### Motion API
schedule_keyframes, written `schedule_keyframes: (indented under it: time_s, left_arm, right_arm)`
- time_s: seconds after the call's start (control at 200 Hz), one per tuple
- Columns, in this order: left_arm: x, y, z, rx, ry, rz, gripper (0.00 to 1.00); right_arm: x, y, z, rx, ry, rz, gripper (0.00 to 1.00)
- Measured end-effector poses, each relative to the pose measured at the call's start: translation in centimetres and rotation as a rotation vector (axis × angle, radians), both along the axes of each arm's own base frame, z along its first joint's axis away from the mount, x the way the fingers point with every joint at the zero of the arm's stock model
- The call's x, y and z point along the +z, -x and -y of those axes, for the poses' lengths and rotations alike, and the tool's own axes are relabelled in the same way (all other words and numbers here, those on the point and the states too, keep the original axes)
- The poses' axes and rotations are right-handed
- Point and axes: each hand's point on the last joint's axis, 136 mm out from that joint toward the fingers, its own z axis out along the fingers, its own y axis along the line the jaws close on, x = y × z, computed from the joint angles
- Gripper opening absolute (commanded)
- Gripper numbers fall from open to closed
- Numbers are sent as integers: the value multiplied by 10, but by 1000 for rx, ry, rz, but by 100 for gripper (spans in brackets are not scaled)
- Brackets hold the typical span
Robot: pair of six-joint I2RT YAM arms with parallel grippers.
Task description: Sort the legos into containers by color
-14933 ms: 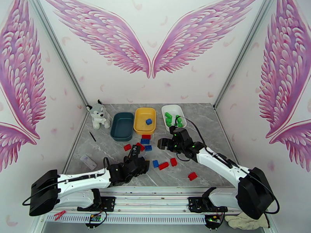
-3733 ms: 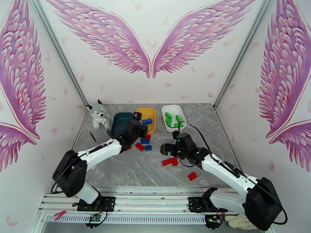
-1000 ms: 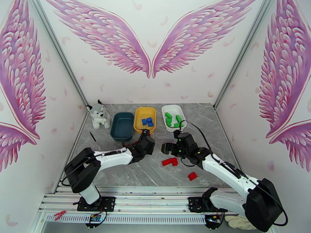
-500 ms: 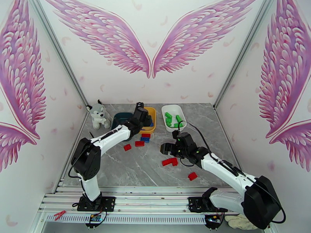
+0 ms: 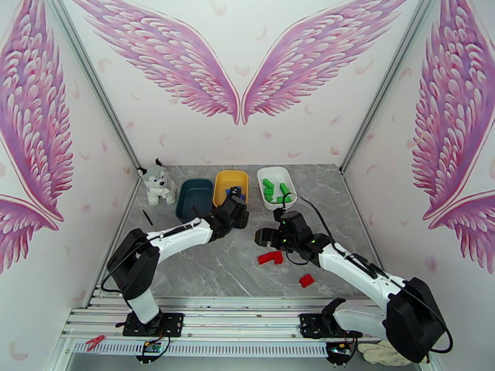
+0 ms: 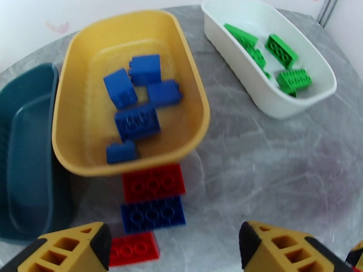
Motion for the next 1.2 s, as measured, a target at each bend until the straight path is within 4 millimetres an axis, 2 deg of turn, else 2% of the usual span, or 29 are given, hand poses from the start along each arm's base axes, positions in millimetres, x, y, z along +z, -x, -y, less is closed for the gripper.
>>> schedule_keyframes:
  time_s: [0.07,0.205,0.35,0.595,0.82,0.93,1.2]
  left_arm:
    - [-9,11,-3,-10,-17,-17,89]
    - [-25,18,-13,6,-41,-46,92]
    - [-34,15,-17,28,-43,-61,93]
    - [-66,8,-31,68,-73,-131,94]
    - [-77,-2,-37,85,-58,-158,94]
    - [-85,-9,-35,87,-52,-176,94]
    - [-84,-19,-24,70,-17,-182,94]
  right_arm:
    - [0,0,0,0,0,0,93]
    - [0,0,0,-1,1,0,93]
    - [0,0,0,-1,2,1,93]
    - [0,-1,2,-6,7,5,93]
    - [1,-2,3,-9,9,10,94]
    - [4,-2,4,-14,7,22,94]
    - [6,-4,6,-23,8,28,94]
